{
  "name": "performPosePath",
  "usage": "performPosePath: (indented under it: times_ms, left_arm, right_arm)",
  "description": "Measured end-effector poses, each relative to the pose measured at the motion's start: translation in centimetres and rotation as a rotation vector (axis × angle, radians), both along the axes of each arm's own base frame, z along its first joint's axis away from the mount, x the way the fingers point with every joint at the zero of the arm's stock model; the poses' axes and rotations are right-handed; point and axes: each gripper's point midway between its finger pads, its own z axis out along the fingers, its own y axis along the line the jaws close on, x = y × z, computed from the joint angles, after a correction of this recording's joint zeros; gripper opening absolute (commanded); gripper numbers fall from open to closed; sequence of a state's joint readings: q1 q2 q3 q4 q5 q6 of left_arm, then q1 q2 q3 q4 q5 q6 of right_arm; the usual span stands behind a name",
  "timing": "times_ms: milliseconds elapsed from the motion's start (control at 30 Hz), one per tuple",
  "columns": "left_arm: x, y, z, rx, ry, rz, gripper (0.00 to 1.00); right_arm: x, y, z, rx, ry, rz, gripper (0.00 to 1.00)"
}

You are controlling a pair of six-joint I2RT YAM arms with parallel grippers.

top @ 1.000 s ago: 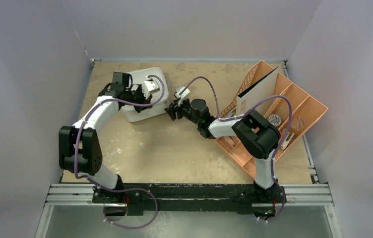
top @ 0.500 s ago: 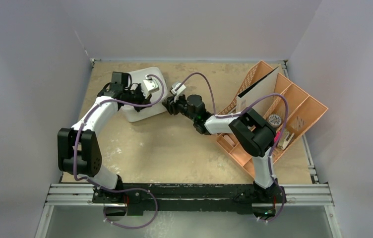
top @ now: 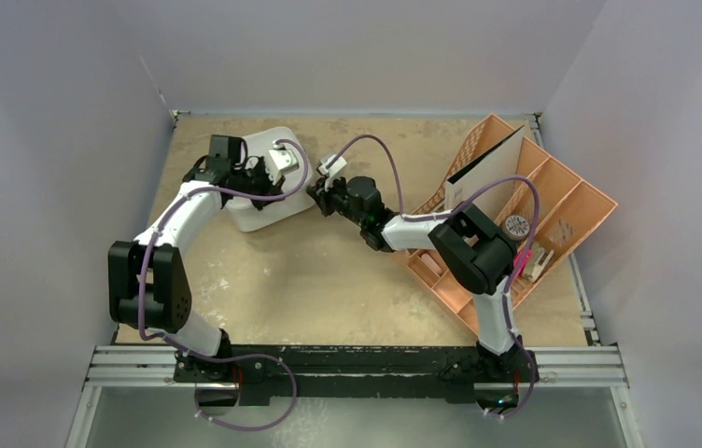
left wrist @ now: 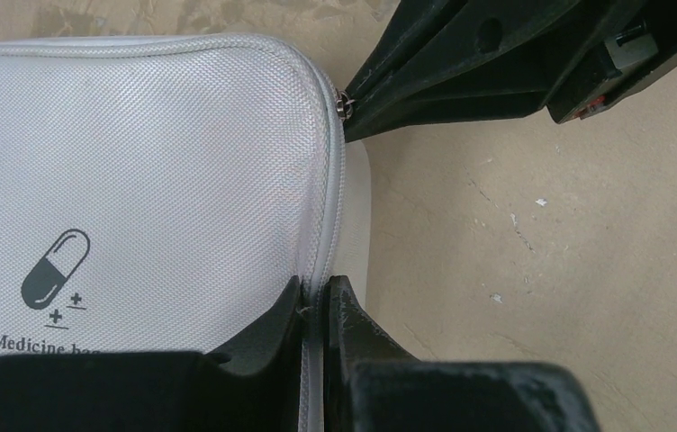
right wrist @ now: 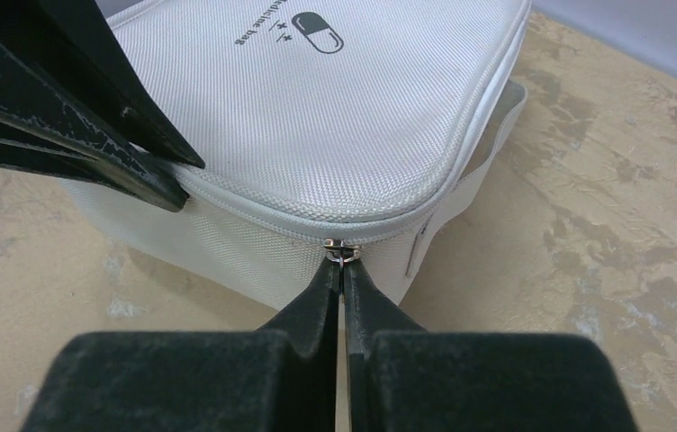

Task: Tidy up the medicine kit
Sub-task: Zip the medicine box at the center of the board.

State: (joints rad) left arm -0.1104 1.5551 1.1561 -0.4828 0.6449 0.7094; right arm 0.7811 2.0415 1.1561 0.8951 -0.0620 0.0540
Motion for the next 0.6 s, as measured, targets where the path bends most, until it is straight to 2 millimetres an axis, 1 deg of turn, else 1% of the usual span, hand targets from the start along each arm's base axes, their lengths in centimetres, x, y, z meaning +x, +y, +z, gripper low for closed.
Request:
performPosePath:
  times_ms: [467, 600]
  left_arm:
    - [0.3, 0.1, 0.2, -0.032, 0.023, 0.053, 0.00]
    - [0.3, 0.3, 0.0, -0.037, 0.033, 0.070, 0.00]
  right_arm:
    - [-0.4, 0.7, 0.4, 0.026, 0.012, 0.021, 0.00]
    - [-0.7, 1.1, 0.2, 0.033, 0.009, 0.047, 0.00]
